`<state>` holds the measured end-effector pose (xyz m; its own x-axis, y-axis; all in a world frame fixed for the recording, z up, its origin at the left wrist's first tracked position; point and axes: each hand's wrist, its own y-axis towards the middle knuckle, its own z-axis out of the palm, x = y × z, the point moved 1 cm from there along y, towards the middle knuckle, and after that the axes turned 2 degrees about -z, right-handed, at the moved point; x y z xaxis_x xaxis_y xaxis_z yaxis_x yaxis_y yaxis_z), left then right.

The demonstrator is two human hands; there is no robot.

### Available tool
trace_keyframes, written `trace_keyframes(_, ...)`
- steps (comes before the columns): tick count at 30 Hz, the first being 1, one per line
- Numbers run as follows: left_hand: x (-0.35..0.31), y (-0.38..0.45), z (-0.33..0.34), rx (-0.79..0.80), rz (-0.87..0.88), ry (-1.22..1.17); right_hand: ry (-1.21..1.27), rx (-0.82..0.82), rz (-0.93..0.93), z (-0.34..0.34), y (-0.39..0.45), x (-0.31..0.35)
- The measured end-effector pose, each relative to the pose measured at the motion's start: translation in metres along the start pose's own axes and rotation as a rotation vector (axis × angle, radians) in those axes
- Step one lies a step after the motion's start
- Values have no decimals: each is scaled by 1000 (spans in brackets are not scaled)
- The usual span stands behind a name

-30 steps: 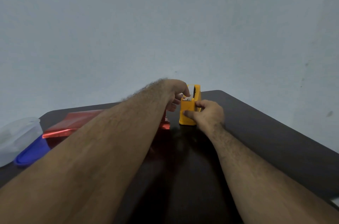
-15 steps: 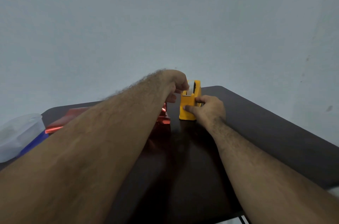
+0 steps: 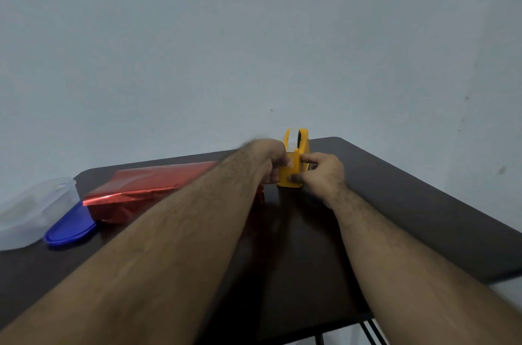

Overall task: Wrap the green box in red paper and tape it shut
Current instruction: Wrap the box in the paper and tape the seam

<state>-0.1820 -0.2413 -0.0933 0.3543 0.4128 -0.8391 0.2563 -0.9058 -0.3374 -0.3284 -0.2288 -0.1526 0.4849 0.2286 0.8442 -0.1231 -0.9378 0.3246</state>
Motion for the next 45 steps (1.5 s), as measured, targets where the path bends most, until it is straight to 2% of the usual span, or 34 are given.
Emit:
trace_keyframes(8, -13, -1, 2, -74, 58, 98, 98, 72, -7, -4, 2, -10)
trace_keyframes(12, 0, -12, 10, 14, 39, 106, 137, 64, -23, -6, 0, -8)
trace_keyframes(15, 21, -17, 20, 21, 45, 100, 127, 51, -37, -2, -1, -8)
trace_keyframes(19, 5, -25, 13, 17, 150, -87, 80, -38, -56, 0, 4, -6)
trace_keyframes(22, -9, -48, -9, 48, 196, -176, 47, -201, -178, -3, 4, 1)
trace_keyframes(26, -3, -73, -43, 23, 265, -293, 295, -266, -308, -7, -17, 27)
trace_keyframes(28, 7, -90, -60, 62, 280, -384, 519, -243, -274, -5, -32, 48)
trace_keyframes(30, 18, -107, -75, 112, 288, -477, 757, -134, -172, -2, -50, 73)
trace_keyframes(33, 32, -125, -94, 156, 287, -609, 920, 74, -61, 11, -74, 103)
trace_keyframes(35, 39, -131, -102, 162, 284, -674, 991, 122, -8, 18, -87, 120)
trace_keyframes(41, 57, -149, -129, 159, 311, -756, 978, 77, 55, 33, -114, 160)
trace_keyframes(45, 75, -156, -144, 82, 334, -800, 866, 75, -25, 42, -129, 175)
